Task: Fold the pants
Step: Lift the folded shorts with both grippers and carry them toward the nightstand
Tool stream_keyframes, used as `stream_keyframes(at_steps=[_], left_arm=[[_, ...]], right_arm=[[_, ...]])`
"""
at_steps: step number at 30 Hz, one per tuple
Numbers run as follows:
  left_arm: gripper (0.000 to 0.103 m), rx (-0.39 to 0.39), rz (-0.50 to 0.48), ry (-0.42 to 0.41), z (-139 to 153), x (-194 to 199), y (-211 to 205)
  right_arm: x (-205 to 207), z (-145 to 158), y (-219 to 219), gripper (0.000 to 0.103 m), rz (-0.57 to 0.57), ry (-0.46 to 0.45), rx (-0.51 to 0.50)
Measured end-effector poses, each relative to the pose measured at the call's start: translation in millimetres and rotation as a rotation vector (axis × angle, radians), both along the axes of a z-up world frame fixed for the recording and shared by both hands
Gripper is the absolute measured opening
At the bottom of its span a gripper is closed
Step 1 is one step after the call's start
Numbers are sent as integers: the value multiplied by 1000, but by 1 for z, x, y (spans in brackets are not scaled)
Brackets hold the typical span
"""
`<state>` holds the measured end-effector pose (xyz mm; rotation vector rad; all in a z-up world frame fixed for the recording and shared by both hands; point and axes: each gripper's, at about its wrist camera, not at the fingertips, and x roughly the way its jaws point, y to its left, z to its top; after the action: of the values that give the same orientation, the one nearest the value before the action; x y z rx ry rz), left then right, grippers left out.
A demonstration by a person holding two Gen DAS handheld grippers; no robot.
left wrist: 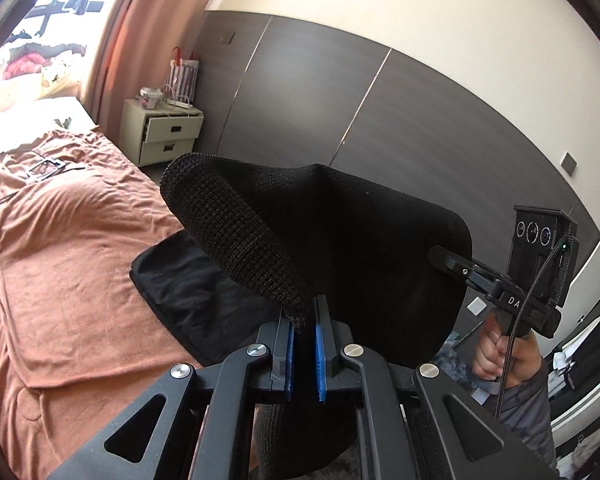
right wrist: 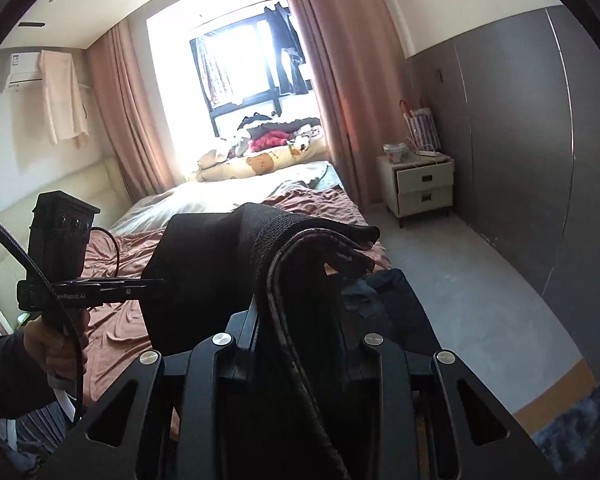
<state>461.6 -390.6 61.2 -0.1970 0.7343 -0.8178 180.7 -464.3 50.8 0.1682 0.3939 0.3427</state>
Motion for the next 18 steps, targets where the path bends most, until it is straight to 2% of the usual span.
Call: stream_keyframes(at_steps=[7,14,18], left_arm=[[9,-8,-18,40,-31,42,-18],[9,-58,-47,76,-53,70,-22],[9,-63,-24,61,-66,91,-19]], right_arm=[[27,5,7,25,-32,46,-29],[48,23,14,25,-57,79,-84],[66,33,22,25,-72,103,-125]])
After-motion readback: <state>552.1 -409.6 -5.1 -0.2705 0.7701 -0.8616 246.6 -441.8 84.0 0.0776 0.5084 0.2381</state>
